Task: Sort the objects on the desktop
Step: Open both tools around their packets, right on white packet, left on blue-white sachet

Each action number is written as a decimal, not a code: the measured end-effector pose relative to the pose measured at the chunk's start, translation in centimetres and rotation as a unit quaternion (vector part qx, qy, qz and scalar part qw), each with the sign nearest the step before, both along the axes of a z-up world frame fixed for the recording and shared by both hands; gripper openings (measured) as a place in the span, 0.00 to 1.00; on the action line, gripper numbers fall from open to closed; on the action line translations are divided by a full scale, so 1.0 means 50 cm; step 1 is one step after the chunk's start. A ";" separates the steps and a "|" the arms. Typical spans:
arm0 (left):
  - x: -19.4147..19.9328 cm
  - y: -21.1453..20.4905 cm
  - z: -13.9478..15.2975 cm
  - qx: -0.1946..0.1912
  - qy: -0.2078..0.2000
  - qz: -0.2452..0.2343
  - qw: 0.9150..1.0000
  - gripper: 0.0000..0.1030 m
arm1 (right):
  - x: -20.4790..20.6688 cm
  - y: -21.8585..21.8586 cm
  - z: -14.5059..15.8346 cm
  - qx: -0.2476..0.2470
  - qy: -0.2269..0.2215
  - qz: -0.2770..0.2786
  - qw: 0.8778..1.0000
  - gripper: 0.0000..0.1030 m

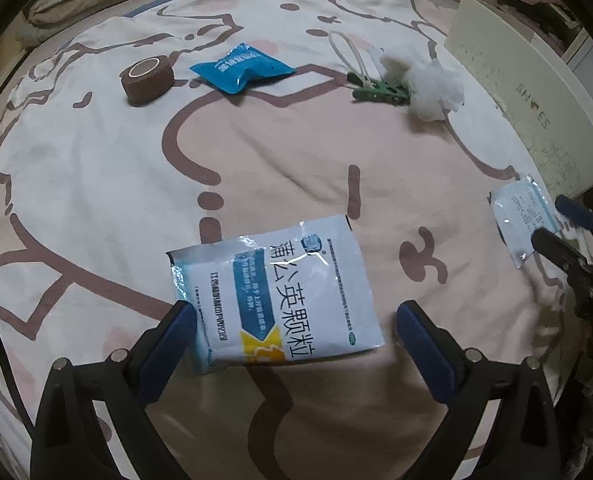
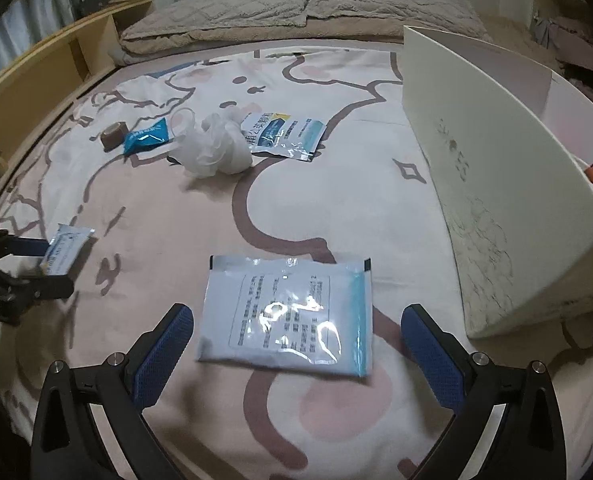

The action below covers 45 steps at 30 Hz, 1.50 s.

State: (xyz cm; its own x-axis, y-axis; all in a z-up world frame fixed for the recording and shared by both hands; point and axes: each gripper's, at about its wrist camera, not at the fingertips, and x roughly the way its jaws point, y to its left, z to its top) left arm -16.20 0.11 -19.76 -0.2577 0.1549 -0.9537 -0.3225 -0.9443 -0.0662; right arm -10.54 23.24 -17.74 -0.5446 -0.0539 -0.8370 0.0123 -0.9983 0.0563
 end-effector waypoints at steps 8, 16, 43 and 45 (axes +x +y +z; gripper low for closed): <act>-0.002 0.001 -0.005 -0.004 -0.003 0.008 1.000 0.99 | -0.024 -0.012 -0.027 0.021 -0.014 0.002 1.000 1.00; -0.008 -0.006 0.018 0.014 0.002 0.022 1.000 0.99 | -0.038 -0.019 -0.040 0.033 -0.018 -0.003 0.999 1.00; -0.025 -0.020 -0.027 -0.029 -0.029 0.063 0.997 1.00 | -0.030 -0.023 -0.054 0.043 -0.003 -0.014 0.999 1.00; -0.027 -0.024 -0.029 -0.027 -0.033 0.070 0.997 1.00 | -0.031 -0.020 -0.055 0.036 -0.005 -0.015 0.999 1.00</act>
